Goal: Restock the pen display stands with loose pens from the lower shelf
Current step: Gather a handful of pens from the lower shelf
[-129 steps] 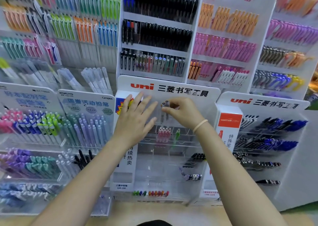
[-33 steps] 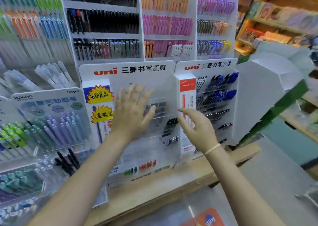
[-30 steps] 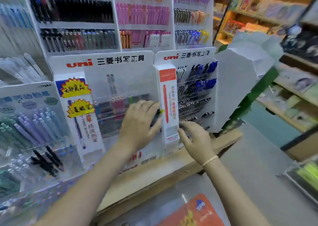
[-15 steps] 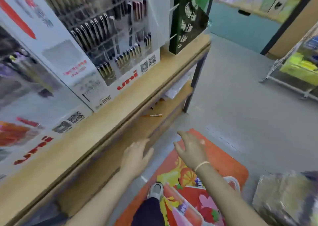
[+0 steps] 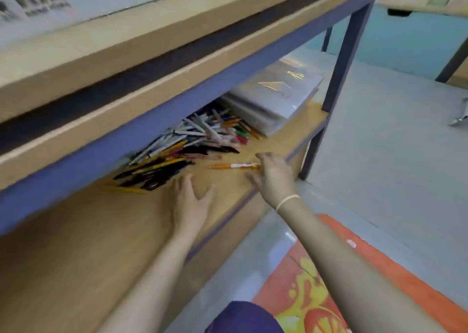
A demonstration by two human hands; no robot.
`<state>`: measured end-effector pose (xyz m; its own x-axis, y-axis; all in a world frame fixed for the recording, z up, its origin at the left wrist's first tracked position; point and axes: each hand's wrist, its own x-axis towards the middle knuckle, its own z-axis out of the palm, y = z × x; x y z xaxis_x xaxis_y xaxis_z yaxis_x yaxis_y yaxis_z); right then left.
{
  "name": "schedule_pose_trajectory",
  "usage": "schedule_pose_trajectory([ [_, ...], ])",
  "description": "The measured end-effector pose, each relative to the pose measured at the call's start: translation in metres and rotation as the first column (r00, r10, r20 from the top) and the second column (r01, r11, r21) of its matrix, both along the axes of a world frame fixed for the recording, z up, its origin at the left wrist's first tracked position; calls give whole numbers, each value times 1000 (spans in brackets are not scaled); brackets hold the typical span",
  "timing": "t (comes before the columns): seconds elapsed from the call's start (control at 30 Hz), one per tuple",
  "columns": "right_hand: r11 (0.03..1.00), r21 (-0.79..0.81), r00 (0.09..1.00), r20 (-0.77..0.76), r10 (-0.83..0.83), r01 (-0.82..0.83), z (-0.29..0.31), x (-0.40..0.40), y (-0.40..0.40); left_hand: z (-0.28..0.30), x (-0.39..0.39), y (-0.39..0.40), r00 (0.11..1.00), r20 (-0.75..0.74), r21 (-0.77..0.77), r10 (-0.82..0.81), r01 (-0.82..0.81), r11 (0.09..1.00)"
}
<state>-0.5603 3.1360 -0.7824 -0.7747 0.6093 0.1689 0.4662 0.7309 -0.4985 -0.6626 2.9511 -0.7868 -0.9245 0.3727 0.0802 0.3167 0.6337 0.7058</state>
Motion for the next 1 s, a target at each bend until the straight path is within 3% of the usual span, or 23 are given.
schedule_pose_trajectory([
  [0.07, 997, 70, 995, 98, 14, -21, -3, -16, 9, -5, -12, -6, 952, -303, -55, 50, -70, 996],
  [0.1, 996, 78, 993, 116, 26, -35, -4, -24, 11, -5, -20, -11, 924, -372, -93, 86, -130, 987],
  [0.13, 996, 60, 993, 105, 53, -60, -5, -33, 10, -3, -30, -15, 926, -364, -161, 106, -174, 971],
  [0.23, 984, -25, 984, 35, 176, -175, -8, -62, -4, -5, -56, -25, 982, -142, -425, 127, -176, 888],
  [0.33, 980, -54, 981, -45, 190, -193, -14, -84, -10, -7, -74, -15, 997, 2, -482, 77, -67, 874],
  [0.4, 986, 23, 982, -85, 166, -165, -17, -93, -8, -8, -78, -8, 999, -20, -498, 31, -37, 866],
  [0.5, 965, 259, 992, -105, 75, -46, -16, -98, 3, -9, -78, -3, 997, -65, -479, -44, 7, 878],
  [0.57, 951, 307, 992, -98, 78, -45, -18, -102, 14, -7, -79, -1, 994, -58, -415, -89, 57, 908],
  [0.63, 949, 289, 986, -75, 151, -124, -22, -108, 25, -5, -83, 2, 990, -96, -388, -106, 61, 919],
  [0.77, 968, 122, 974, -23, 225, -220, -15, -114, 37, -5, -101, 8, 967, -240, -488, -87, -43, 872],
  [0.9, 966, -18, 966, -47, 255, -256, -9, -111, 46, -5, -122, 17, 984, -155, -530, -90, -6, 848],
  [1.0, 950, 38, 949, 73, 308, -311, -11, -110, 46, -6, -128, 24, 982, -149, -529, -118, 22, 848],
])
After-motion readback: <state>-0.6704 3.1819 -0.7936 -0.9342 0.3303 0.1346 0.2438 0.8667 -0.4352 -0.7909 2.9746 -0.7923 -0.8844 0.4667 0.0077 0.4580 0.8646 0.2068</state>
